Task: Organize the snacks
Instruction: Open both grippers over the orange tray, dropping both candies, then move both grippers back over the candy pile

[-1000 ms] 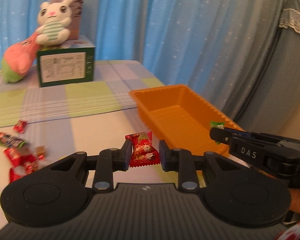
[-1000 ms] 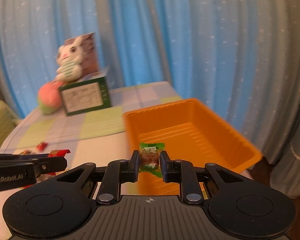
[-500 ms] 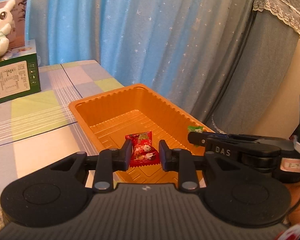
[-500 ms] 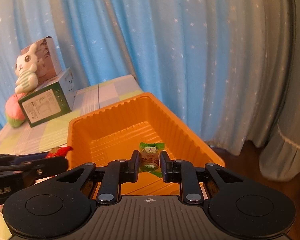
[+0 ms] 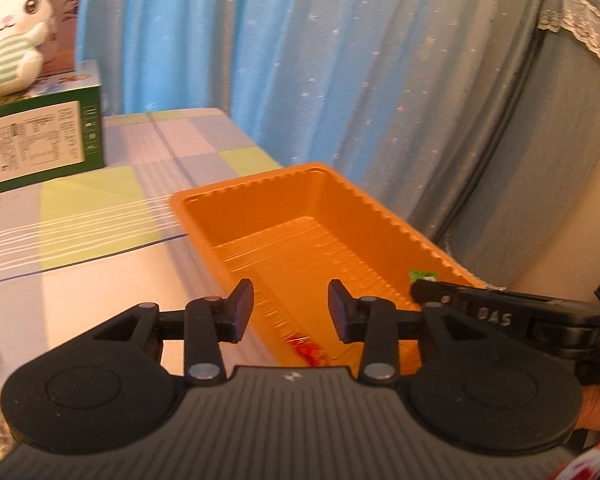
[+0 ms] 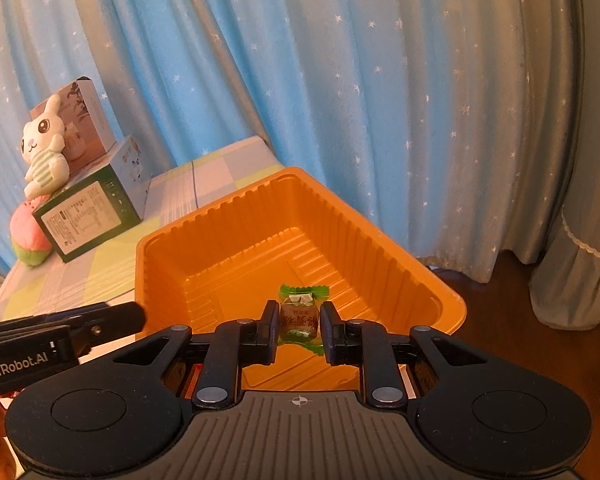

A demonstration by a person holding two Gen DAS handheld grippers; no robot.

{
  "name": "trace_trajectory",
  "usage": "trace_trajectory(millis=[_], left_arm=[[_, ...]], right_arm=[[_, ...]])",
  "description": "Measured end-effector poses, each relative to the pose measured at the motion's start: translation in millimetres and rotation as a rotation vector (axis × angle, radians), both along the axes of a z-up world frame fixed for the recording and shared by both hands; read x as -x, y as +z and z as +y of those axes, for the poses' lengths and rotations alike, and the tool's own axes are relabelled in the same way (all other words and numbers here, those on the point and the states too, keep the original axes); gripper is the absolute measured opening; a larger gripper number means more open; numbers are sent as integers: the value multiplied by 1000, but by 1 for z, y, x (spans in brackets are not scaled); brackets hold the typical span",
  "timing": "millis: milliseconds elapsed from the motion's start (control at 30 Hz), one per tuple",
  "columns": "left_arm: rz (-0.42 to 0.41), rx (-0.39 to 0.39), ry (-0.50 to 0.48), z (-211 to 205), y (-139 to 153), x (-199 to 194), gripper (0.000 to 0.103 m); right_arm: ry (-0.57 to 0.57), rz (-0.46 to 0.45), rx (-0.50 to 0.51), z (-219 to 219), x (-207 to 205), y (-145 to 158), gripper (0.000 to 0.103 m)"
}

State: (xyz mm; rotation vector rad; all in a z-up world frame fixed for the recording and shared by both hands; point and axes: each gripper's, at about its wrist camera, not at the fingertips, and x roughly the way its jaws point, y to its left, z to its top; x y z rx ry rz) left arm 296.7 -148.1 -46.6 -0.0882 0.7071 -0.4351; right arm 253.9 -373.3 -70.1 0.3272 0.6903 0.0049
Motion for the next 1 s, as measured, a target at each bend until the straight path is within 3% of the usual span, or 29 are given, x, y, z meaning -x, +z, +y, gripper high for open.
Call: trace_trajectory(millis=[367, 700, 1000], left_arm=[[2, 15, 47, 25, 5, 7, 43], [3, 17, 54, 30, 6, 9, 47], [-15, 13, 94, 46, 11, 22, 60]], right_arm=[[18, -62, -57, 9, 1, 8, 22], [13, -70, -47, 12, 1, 10, 22], [61, -103, -10, 28, 6, 15, 23]])
